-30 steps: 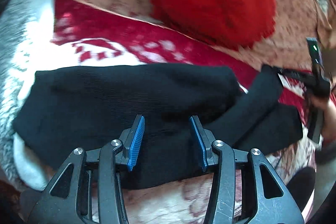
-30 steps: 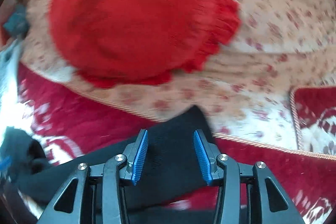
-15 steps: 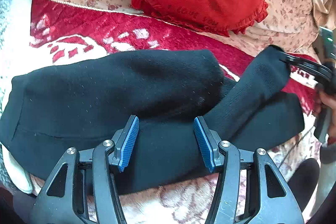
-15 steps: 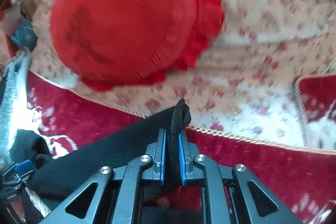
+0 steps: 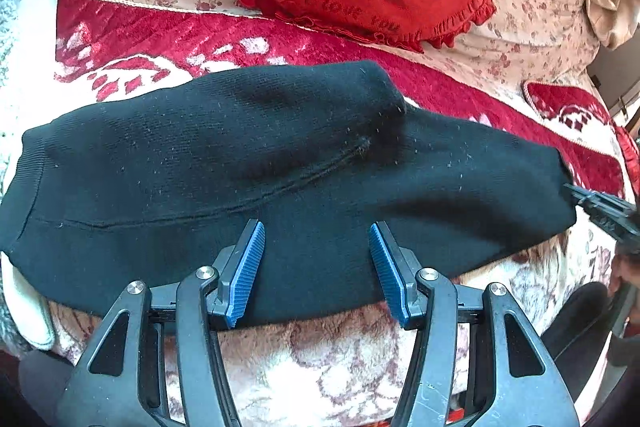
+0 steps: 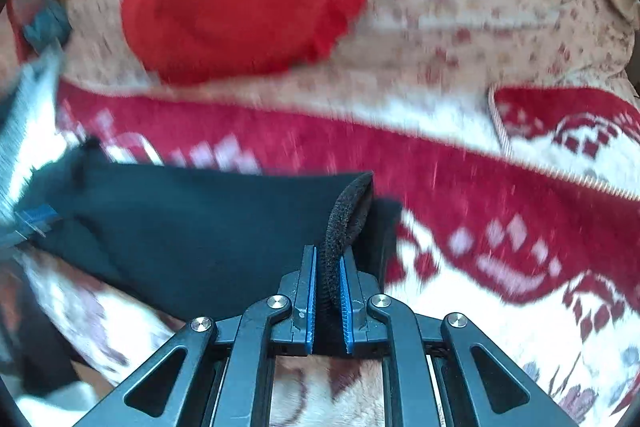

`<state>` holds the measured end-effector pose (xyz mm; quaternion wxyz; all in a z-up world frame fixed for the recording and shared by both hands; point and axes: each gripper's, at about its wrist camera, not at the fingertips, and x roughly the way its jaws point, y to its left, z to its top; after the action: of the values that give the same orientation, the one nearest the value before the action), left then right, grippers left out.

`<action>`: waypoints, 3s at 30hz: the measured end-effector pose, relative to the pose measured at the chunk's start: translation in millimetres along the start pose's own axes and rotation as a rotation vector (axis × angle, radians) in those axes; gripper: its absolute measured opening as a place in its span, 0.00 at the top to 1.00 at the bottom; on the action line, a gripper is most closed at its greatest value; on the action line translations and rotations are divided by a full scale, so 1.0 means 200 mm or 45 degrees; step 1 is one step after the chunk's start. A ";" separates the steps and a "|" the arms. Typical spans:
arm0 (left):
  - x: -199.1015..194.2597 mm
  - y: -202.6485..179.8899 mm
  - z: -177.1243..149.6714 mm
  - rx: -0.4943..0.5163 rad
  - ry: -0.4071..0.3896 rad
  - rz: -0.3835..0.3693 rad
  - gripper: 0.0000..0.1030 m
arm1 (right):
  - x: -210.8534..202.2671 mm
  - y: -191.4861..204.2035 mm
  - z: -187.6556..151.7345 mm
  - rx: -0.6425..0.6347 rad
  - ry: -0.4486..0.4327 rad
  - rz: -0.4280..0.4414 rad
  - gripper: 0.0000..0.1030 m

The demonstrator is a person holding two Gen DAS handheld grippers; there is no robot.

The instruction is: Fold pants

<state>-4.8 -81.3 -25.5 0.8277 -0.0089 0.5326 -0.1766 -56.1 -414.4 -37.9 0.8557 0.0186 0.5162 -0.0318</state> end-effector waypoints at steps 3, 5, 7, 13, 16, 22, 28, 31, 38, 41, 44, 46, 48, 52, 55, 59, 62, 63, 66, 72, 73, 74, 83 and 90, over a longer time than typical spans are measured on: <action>-0.02 0.02 -0.01 -0.018 -0.001 -0.010 0.48 | 0.00 0.00 -0.03 -0.013 0.007 -0.007 0.91; -0.02 0.02 -0.01 -0.035 -0.002 -0.005 0.48 | -0.02 0.01 -0.03 -0.029 -0.005 -0.021 0.91; -0.02 0.01 -0.01 -0.036 -0.005 0.008 0.48 | -0.04 0.02 -0.01 -0.058 -0.016 -0.059 0.91; -0.03 -0.04 -0.01 0.004 0.002 0.002 0.48 | -0.02 -0.02 -0.01 -0.063 -0.018 -0.149 0.98; -0.03 -0.06 0.00 0.001 -0.007 -0.003 0.48 | -0.04 -0.04 -0.02 -0.054 -0.028 -0.119 0.98; 0.03 -0.09 -0.03 0.030 0.013 0.038 0.46 | 0.02 -0.06 -0.01 -0.018 -0.008 -0.134 0.98; -0.01 -0.08 -0.03 0.026 0.011 0.029 0.45 | 0.02 -0.13 0.00 0.035 0.000 -0.151 0.96; -0.09 -0.02 0.00 -0.030 -0.056 0.038 0.45 | -0.10 -0.11 0.02 0.056 -0.063 -0.139 0.94; -0.08 0.00 0.14 -0.027 -0.095 0.110 0.45 | -0.16 0.24 0.13 -0.022 -0.186 0.397 0.82; -0.01 0.04 0.18 -0.039 -0.062 0.189 0.45 | -0.07 0.49 0.21 -0.132 -0.178 0.505 0.74; -0.01 0.13 0.17 -0.098 -0.071 0.223 0.45 | 0.01 0.73 0.32 -0.192 -0.177 0.588 0.74; -0.04 0.19 0.15 -0.139 -0.098 0.228 0.45 | 0.05 0.85 0.39 -0.213 -0.175 0.636 0.74; -0.05 0.23 0.15 -0.153 -0.115 0.261 0.45 | 0.12 0.98 0.46 -0.247 -0.155 0.662 0.74; 0.01 0.30 0.16 -0.161 -0.098 0.308 0.45 | 0.25 1.15 0.52 -0.364 -0.103 0.597 0.89; 0.06 0.34 0.16 -0.180 -0.099 0.293 0.38 | 0.31 1.17 0.55 -0.383 -0.149 0.470 0.91; 0.06 0.34 0.16 -0.171 -0.113 0.301 0.36 | 0.43 1.14 0.57 -0.296 -0.119 0.471 0.91; 0.02 0.35 0.14 -0.182 -0.114 0.294 0.36 | 0.38 1.07 0.58 -0.220 -0.121 0.521 0.91; 0.00 0.35 0.14 -0.187 -0.120 0.295 0.36 | 0.35 1.07 0.57 -0.214 -0.127 0.522 0.91; -0.05 0.36 0.10 -0.204 -0.143 0.303 0.36 | 0.20 1.06 0.51 -0.281 -0.181 0.475 0.91; -0.07 0.37 0.00 -0.210 -0.141 0.311 0.36 | 0.05 1.06 0.31 -0.365 -0.187 0.483 0.90; -0.06 0.36 -0.01 -0.208 -0.133 0.313 0.36 | 0.05 1.06 0.28 -0.370 -0.180 0.483 0.90; -0.04 0.36 -0.02 -0.199 -0.123 0.323 0.36 | 0.07 1.06 0.25 -0.378 -0.165 0.470 0.89; -0.07 0.33 -0.05 -0.190 -0.158 0.360 0.36 | 0.11 0.95 0.13 -0.312 -0.099 0.336 0.88; -0.12 0.26 -0.06 -0.174 -0.184 0.339 0.36 | 0.05 0.89 0.06 -0.288 -0.105 0.328 0.86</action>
<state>-9.7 -22.2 -19.8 0.8775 -0.0073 0.4788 -0.0275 -28.4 -237.8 -40.9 0.8698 -0.0131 0.4742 0.1359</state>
